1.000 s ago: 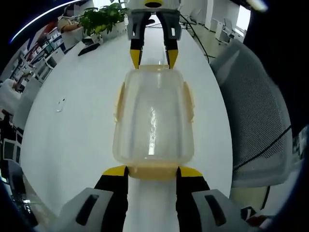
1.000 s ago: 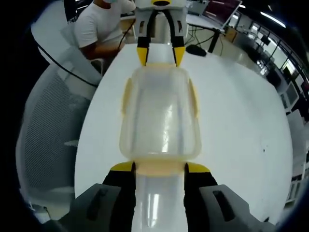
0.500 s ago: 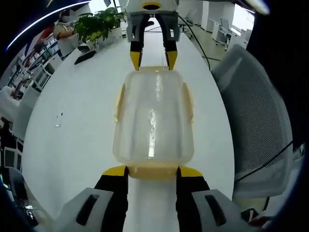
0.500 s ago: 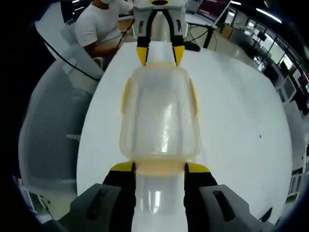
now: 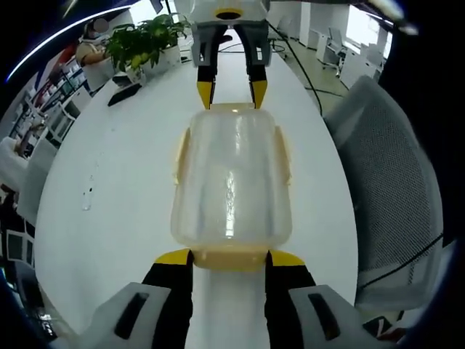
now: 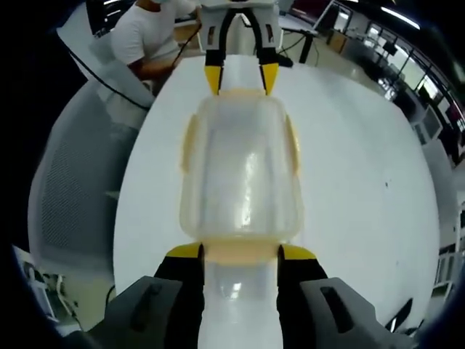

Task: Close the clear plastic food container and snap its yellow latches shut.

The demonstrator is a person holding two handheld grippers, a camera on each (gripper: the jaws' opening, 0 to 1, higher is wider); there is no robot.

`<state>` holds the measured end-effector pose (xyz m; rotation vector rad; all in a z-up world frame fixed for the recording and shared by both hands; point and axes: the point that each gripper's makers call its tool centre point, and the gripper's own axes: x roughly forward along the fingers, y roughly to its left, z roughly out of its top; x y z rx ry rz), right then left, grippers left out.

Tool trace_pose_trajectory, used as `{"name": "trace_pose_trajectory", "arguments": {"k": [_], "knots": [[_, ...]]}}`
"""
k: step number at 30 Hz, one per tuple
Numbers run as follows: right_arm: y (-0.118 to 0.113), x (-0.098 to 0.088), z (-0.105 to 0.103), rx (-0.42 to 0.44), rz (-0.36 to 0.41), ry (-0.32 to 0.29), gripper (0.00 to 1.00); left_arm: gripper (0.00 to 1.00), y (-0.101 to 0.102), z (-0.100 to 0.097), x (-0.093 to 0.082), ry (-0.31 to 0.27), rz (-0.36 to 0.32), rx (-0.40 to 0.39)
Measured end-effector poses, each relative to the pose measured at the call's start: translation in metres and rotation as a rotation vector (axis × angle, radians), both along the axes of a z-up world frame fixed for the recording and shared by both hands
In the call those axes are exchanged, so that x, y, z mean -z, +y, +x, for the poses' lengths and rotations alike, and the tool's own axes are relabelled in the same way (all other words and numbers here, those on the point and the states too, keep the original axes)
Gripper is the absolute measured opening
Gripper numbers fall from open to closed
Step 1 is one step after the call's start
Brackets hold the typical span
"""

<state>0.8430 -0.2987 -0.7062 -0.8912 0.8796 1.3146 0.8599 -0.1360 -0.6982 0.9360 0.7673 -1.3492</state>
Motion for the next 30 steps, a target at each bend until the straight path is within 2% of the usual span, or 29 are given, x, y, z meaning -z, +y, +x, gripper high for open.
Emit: {"name": "trace_pose_trajectory", "arguments": {"k": [30], "knots": [[-0.067,0.014,0.009,0.014,-0.080,0.011,0.36,0.32,-0.069,0.010,0.013,-0.004,-0.028,0.014]]}}
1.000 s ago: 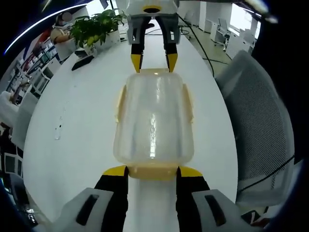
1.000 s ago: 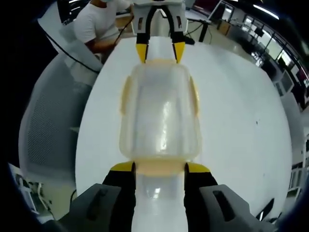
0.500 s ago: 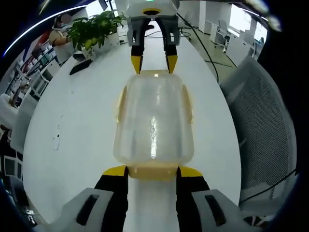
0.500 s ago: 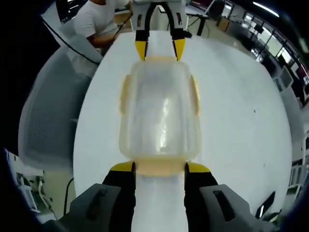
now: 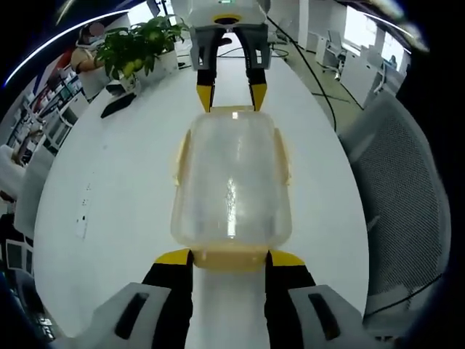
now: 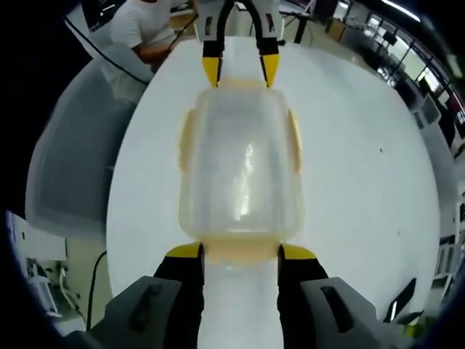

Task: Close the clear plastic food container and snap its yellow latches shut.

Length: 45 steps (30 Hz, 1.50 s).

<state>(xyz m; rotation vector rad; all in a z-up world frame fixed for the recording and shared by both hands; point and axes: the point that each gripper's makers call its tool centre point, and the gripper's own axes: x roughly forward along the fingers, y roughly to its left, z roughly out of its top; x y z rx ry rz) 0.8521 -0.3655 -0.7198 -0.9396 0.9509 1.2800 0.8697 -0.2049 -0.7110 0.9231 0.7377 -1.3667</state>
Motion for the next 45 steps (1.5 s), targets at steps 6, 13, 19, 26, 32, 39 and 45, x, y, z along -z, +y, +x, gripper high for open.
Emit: {"name": "trace_pose_trajectory", "arguments": {"k": [6,13,19,26,32,39,45], "knots": [[-0.013,0.002,0.003,-0.005,-0.026,0.003,0.36,0.32,-0.010,0.002,0.003,0.000,-0.004,-0.003],[-0.022,0.007,0.004,-0.007,-0.049,0.005,0.36,0.32,-0.021,0.004,0.008,0.000,-0.002,-0.003],[-0.027,0.010,0.004,-0.004,-0.058,0.006,0.36,0.32,-0.026,0.004,0.013,0.000,0.003,-0.001],[-0.030,0.013,0.006,-0.006,-0.062,0.011,0.36,0.32,-0.028,0.005,0.015,0.004,0.008,-0.002],[-0.030,0.014,0.005,-0.015,-0.069,0.014,0.36,0.32,-0.027,0.002,0.016,0.027,0.020,-0.003],[-0.031,0.018,0.005,-0.035,-0.089,0.006,0.37,0.33,-0.026,0.003,0.017,0.023,0.022,-0.006],[-0.036,0.022,0.005,-0.047,-0.111,-0.013,0.26,0.34,-0.026,0.002,0.019,0.017,0.025,-0.011]]}}
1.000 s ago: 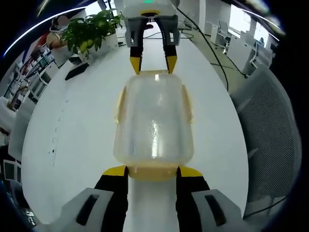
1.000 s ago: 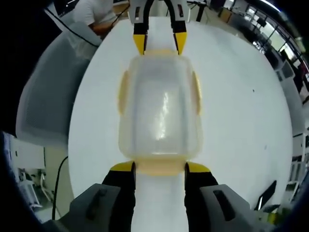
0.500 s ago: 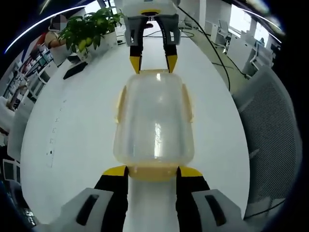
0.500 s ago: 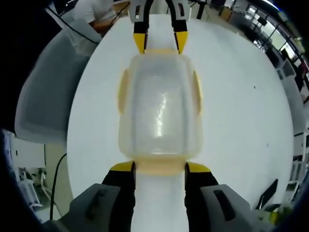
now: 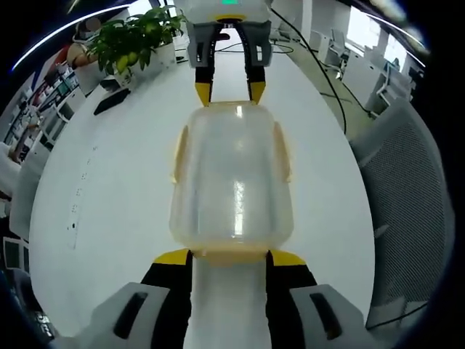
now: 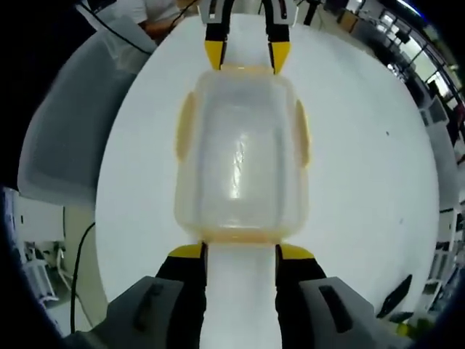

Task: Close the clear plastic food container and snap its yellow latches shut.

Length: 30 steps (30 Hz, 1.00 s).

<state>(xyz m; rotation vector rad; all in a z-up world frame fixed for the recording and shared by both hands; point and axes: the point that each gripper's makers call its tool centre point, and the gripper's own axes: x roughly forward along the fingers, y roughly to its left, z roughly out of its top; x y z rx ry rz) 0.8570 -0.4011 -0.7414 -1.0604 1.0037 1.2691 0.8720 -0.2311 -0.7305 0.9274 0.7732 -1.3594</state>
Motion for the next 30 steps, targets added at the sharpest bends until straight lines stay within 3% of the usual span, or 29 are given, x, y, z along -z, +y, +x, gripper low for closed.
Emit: {"name": "trace_pose_trajectory", "arguments": {"k": [3,12,30], "knots": [[0.000,0.001,0.001,0.039,0.019,-0.005,0.34,0.35,0.001,0.000,-0.001,-0.001,-0.012,-0.005],[-0.002,-0.010,0.002,0.132,0.067,-0.030,0.37,0.36,0.005,0.002,-0.008,-0.008,-0.026,-0.033],[-0.001,-0.033,0.003,0.522,0.256,-0.036,0.36,0.36,0.002,0.006,-0.029,0.031,-0.158,-0.347]]}}
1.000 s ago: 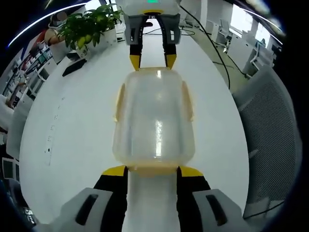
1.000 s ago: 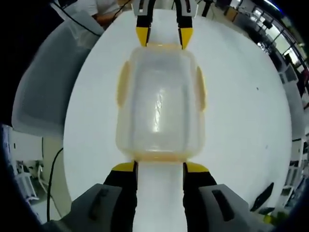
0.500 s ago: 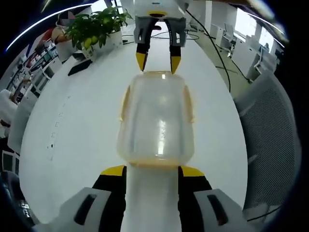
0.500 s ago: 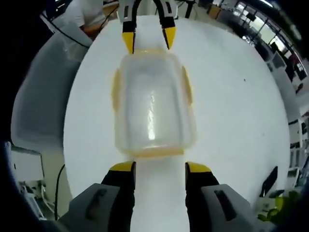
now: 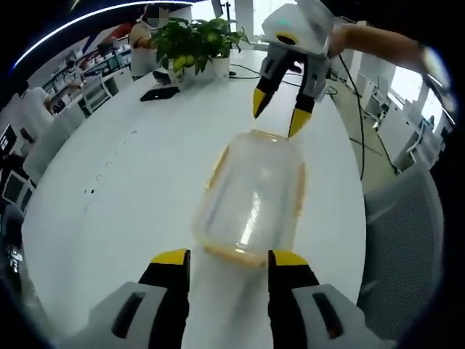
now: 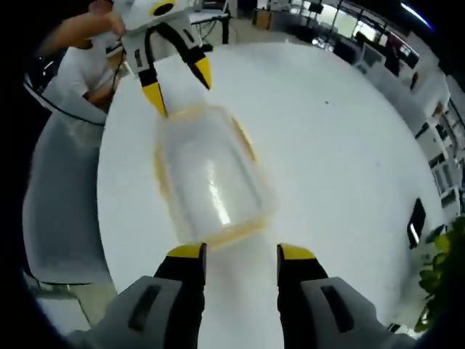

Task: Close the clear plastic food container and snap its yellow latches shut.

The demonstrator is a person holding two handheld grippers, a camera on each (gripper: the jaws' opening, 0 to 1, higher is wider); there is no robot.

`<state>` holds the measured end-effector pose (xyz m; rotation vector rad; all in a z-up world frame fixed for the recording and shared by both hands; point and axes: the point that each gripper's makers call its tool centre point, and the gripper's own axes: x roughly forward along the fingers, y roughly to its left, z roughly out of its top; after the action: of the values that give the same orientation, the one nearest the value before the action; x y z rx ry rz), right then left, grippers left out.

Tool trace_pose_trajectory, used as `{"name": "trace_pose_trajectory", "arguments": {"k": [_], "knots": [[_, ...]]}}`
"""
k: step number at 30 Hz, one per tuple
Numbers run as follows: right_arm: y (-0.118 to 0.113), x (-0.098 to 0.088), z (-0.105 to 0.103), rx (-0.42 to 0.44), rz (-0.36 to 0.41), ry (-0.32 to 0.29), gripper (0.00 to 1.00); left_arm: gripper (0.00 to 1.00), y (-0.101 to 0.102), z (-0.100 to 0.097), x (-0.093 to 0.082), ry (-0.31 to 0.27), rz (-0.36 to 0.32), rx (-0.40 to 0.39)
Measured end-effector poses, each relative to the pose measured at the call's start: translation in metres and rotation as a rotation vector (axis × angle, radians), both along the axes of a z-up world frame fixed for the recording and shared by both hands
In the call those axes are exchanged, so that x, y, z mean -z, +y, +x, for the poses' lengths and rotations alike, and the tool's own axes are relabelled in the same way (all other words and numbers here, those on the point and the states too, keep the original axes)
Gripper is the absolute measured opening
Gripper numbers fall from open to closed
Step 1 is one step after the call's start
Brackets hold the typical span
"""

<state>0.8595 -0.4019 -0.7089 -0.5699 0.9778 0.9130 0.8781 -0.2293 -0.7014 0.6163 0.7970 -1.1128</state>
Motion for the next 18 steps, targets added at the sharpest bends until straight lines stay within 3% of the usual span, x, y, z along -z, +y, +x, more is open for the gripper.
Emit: {"name": "trace_pose_trajectory", "arguments": {"k": [4,7,18], "knots": [[0.001,-0.002,0.001,0.062,0.031,-0.004,0.35,0.36,-0.001,0.002,-0.001,0.008,-0.033,-0.084],[0.004,-0.003,0.000,0.169,0.080,0.023,0.34,0.36,0.001,0.003,0.002,0.018,-0.040,-0.132],[0.018,0.005,-0.003,0.336,0.204,0.069,0.38,0.34,-0.003,-0.005,0.014,0.074,-0.080,-0.238]]}}
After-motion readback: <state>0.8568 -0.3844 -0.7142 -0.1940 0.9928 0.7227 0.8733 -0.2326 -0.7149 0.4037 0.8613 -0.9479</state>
